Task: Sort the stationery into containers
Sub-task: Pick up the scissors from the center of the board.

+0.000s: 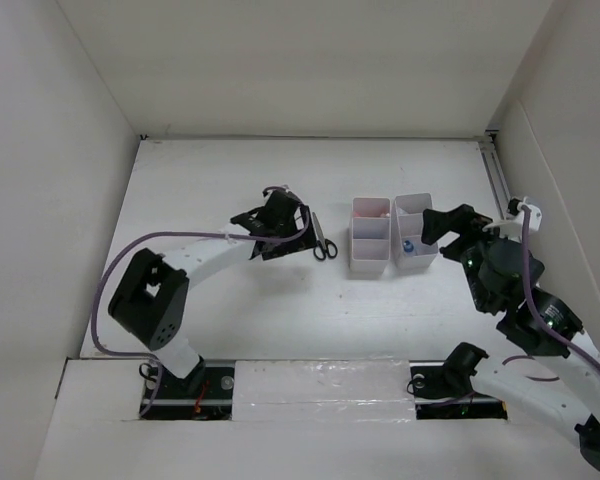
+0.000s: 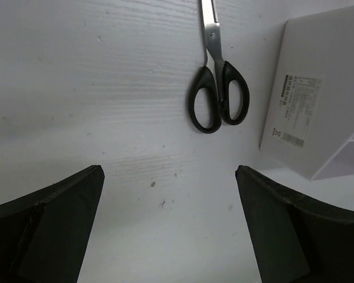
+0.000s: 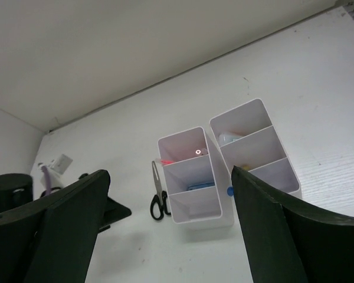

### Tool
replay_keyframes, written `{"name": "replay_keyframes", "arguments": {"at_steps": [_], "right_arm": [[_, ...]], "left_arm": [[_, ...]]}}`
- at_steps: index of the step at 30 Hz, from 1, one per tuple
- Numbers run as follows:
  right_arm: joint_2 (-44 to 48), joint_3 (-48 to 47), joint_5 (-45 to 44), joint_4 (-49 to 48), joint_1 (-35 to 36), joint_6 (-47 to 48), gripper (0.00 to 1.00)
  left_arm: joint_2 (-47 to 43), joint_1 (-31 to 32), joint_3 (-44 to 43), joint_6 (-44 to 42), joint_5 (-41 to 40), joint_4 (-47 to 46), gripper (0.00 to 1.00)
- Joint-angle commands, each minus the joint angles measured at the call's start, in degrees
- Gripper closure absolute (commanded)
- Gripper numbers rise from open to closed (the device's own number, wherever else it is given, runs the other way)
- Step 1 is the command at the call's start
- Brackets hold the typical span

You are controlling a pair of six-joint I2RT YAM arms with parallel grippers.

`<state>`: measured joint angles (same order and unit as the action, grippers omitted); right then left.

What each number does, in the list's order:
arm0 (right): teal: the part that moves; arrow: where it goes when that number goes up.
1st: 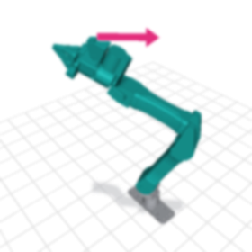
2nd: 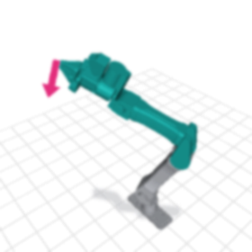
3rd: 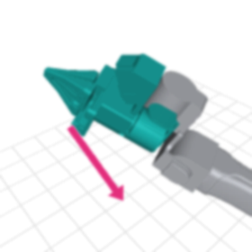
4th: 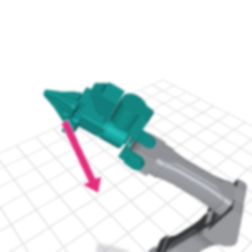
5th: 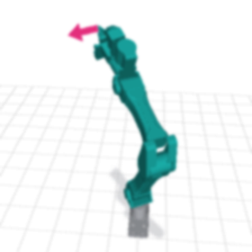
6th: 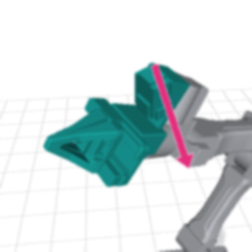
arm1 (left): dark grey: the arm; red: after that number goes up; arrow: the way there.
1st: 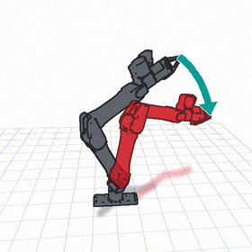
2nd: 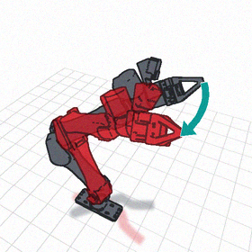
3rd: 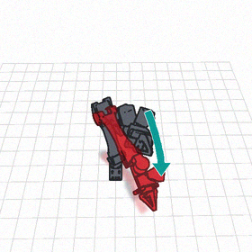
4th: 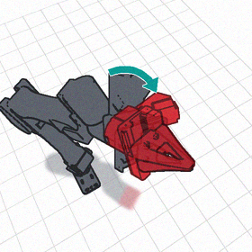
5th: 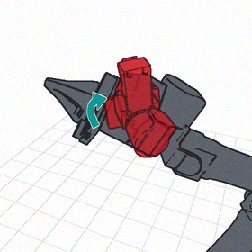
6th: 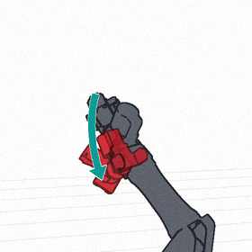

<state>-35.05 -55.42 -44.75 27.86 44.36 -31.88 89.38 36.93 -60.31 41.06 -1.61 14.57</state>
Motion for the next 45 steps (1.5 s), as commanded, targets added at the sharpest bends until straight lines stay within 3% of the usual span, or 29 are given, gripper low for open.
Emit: {"name": "replay_keyframes", "arguments": {"at_steps": [1,9,16,17,19,34,45], "right_arm": [[0.95,0.13,2.64,-0.08,0.64,0.85,0.1],[1.47,0.66,4.94,-0.61,0.64,0.85,0.1],[2.62,1.8,5.46,-1.23,0.64,1.91,0.1],[2.62,1.8,5.46,-1.23,0.64,1.91,0.1],[2.62,1.8,6.08,-1.75,0.64,1.91,0.1],[3.14,2.86,7.74,-3.34,0.64,2.96,0.1],[3.67,2.86,8.28,-3.86,0.64,3.49,0.1]], "left_arm": [[3.41,0.59,-4.7,1.31,-2.17,-1.65,0.08],[17.56,5.43,-18.6,1.83,-10.26,7.14,0.19],[22.4,5.44,-24.14,1.83,-13.07,10.74,0.33],[22.41,5.44,-24.15,1.83,-13.07,10.74,0.4],[23.2,5.44,-24.94,1.83,-13.07,11.45,0.45],[24.43,5.96,-19.93,3.5,-15.36,14.08,0.45],[28.12,5.96,-21.16,2.36,-14.04,14.17,0.53]]}}
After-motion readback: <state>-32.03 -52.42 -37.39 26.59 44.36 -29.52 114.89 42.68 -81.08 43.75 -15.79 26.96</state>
